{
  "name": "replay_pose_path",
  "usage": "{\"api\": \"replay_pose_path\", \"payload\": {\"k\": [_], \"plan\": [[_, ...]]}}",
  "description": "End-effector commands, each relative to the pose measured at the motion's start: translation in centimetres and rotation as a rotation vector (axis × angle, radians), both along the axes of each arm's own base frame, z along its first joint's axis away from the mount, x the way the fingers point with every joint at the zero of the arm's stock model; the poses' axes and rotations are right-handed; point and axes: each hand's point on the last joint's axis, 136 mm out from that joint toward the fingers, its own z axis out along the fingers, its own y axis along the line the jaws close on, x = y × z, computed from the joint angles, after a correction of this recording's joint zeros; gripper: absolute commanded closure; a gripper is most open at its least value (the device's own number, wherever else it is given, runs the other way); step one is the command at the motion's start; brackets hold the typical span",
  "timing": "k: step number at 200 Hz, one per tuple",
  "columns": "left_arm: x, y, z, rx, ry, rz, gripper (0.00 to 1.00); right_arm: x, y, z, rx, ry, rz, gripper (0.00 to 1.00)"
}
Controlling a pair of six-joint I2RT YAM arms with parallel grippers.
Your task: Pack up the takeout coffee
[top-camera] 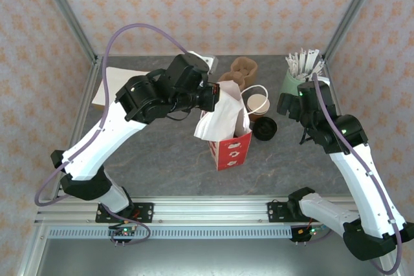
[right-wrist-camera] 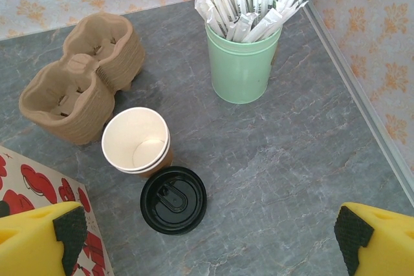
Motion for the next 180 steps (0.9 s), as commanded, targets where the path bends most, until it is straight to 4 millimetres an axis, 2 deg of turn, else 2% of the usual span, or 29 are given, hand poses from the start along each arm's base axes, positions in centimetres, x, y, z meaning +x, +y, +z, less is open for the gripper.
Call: {"api": "replay_pose_path", "payload": {"k": [1,21,48,69,107,149,180], "plan": [[-0.3,1.0,-0.9,0.122,-0.005,-0.005,1.0,0.0,-0.7,-0.1,-0.037,-0.002,-0.02,0.01],[-0.3,1.6,-0.3,0.16,-0.027,0.006,1.0,0.0,-0.7,-0.3,-0.036,0.002,-0.018,0.0],[-0.2,4.6,2.9,0.171,-0.133,0.075,1.0,0.0,-0.5,-0.3,-0.034,0.005,-0.01,0.01],[-0.6,5.0,3.9,0.14,-0.155,0.076,1.0,0.2,0.4,0.1,0.002,-0.009,0.033,0.01],[-0.3,2.0,1.3,0.139,-0.081,0.0,1.0,0.3,0.8,0.7,0.037,-0.027,0.041,0.01],[1.1,-0.2,-1.7,0.209,-0.029,-0.023,1.0,-0.1,0.5,0.3,0.017,-0.004,0.036,0.01],[1.6,-2.9,-4.4,0.214,0.039,-0.079,1.0,-0.2,0.4,-0.1,0.009,0.007,0.035,0.01]]}}
